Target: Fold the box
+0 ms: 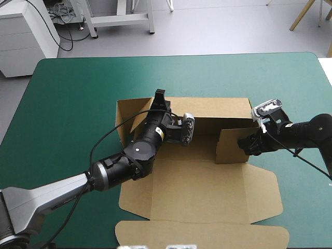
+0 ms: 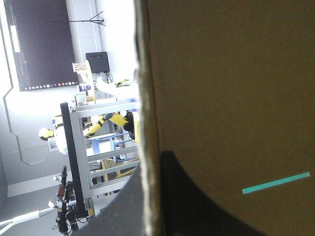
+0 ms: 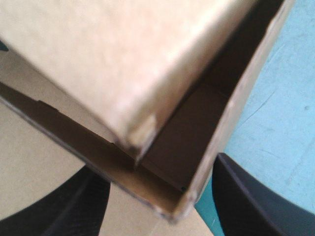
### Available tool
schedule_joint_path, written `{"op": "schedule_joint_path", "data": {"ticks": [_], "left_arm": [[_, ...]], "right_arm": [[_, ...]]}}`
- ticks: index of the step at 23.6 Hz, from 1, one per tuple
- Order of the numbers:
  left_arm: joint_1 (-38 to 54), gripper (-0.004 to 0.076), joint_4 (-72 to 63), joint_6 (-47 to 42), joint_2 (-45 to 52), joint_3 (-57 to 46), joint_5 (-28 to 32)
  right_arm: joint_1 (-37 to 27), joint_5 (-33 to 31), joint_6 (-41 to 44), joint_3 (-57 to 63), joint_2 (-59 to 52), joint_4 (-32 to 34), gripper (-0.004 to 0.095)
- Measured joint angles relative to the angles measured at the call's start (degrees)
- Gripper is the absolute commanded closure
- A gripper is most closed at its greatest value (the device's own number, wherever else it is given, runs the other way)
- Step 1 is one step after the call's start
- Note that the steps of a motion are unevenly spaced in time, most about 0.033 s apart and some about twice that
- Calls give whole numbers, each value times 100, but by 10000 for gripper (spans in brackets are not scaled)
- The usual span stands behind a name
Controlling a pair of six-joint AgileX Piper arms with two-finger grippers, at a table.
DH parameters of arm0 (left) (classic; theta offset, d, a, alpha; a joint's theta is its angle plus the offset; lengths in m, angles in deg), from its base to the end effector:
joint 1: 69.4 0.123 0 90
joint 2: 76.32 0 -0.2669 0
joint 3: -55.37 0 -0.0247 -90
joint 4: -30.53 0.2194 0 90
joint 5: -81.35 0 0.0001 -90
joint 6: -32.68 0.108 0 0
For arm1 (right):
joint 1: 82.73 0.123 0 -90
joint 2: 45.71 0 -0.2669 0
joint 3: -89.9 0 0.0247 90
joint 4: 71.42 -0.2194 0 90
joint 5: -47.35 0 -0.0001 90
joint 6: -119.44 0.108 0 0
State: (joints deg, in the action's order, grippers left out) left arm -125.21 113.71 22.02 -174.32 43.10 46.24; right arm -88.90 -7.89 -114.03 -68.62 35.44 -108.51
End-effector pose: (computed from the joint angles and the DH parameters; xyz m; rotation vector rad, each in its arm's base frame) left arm 0.2375 -0.2397 0.2969 1.5846 1.2324 0.7778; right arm 0.2274 0.0293 0.2803 -0.6791 2.3953 0.4300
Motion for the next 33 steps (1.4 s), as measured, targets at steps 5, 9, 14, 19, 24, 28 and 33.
{"op": "schedule_joint_path", "data": {"ticks": [5, 9, 14, 19, 24, 28, 33], "left_arm": [[0, 734, 6, 25, 0, 0, -6], [0, 734, -6, 29, 0, 0, 5], [0, 734, 0, 29, 0, 0, 34], [0, 734, -86, 29, 0, 0, 34], [0, 734, -145, 29, 0, 0, 33], [0, 734, -183, 29, 0, 0, -66], [0, 732, -207, 29, 0, 0, -110]], "right_arm": [[0, 544, -28, 6, 0, -578, 635], [0, 671, -25, 6, 0, -334, 815], [0, 817, -6, 6, 61, -308, 924], [0, 1018, -22, 139, 91, -610, 925], [182, 1280, 107, 183, 67, -487, 923], [461, 1664, 346, 195, 67, -301, 923], [654, 1904, 799, 195, 72, -28, 924]]}}
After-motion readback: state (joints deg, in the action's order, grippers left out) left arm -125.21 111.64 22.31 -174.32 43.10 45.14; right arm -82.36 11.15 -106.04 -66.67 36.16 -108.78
